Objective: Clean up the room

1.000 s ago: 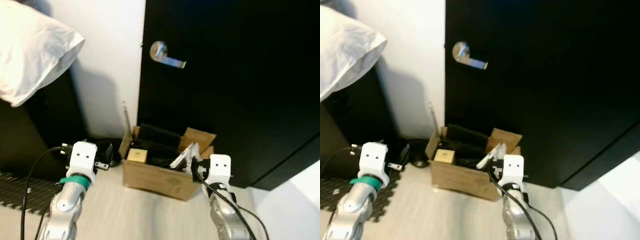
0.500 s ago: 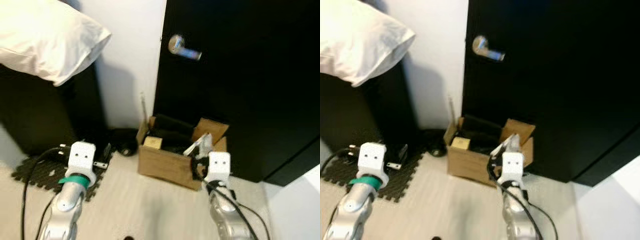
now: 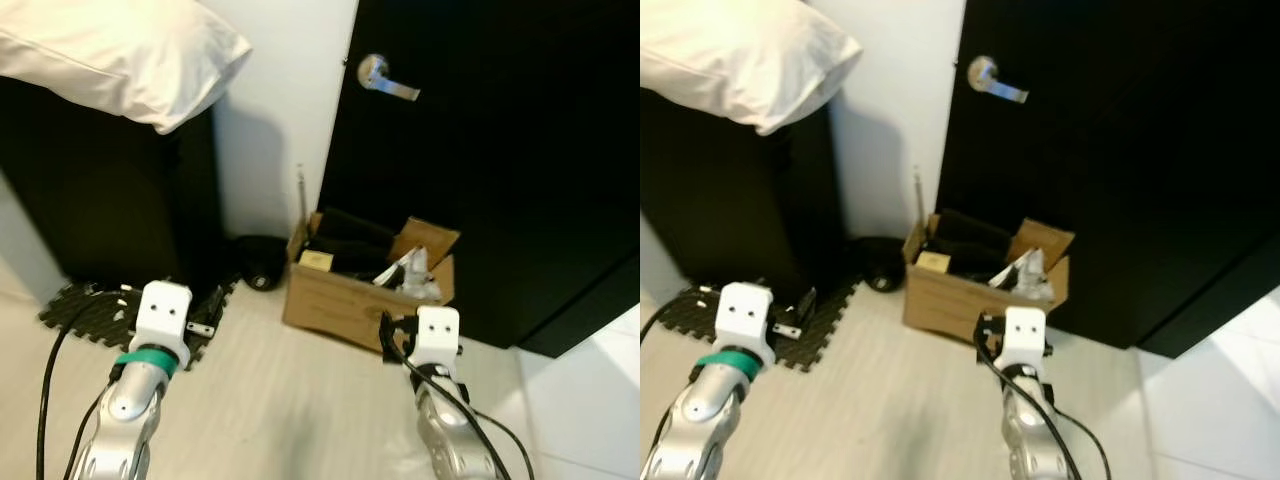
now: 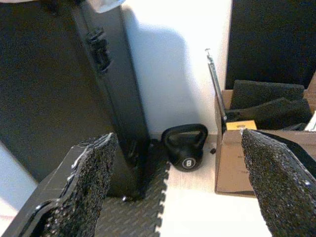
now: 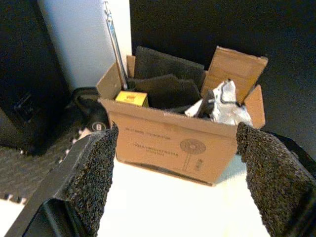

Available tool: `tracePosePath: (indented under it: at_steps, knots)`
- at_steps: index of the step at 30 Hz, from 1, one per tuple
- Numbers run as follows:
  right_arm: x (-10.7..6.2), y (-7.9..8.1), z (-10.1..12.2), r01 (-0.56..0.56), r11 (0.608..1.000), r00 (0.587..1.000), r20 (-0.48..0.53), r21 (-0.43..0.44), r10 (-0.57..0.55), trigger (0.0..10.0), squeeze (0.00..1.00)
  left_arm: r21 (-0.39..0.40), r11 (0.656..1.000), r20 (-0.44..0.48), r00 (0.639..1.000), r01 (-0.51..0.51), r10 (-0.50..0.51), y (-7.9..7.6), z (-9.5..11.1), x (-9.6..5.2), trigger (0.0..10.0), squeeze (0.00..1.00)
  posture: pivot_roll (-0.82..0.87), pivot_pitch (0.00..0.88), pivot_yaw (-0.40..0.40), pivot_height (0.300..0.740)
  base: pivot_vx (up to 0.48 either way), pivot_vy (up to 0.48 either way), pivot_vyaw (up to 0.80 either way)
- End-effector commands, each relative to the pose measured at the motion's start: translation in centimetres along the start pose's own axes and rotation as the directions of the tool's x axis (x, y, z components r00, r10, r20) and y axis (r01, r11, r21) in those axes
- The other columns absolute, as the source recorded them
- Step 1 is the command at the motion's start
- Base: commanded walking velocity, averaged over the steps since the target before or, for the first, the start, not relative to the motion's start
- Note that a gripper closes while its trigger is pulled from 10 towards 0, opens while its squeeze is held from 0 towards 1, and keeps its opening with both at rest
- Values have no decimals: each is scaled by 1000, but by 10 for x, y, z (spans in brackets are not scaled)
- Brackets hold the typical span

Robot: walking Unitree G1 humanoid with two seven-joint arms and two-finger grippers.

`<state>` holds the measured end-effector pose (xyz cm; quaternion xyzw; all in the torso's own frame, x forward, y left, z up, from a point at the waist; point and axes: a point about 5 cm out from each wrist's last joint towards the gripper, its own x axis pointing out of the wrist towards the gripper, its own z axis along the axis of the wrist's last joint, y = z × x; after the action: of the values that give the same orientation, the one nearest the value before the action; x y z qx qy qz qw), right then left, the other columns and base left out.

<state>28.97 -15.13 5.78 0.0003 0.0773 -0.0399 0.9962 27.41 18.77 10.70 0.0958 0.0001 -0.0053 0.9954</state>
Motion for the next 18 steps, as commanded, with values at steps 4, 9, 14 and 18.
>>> tracePosePath:
  at_steps: [4, 9, 14, 18]
  knots:
    - [-1, -4, -5, 10, 1000, 1000, -22, -4, -10, 10000, 0, -1, 1000, -14, 1000, 22, -22, -6, -2, 1, 10000, 0, 179, 0, -37, 740, -255, 0, 0]
    - [-1, -4, -6, 12, 1000, 1000, -23, -3, -12, 10000, 0, -1, 1000, -13, 1000, 25, -25, -6, -2, 1, 10000, 0, 179, 0, -37, 740, -253, 0, 0]
    - [-1, -4, -6, 13, 1000, 1000, -23, -5, -13, 10000, 0, -3, 1000, -12, 1000, 26, -26, -7, -2, 2, 10000, 0, 179, 0, -37, 740, -255, 0, 0]
    - [0, -4, -6, 12, 1000, 1000, -24, -6, -13, 10000, 0, -3, 1000, -12, 1000, 25, -25, -7, -2, 2, 10000, 0, 179, 0, -37, 740, -251, 0, 0]
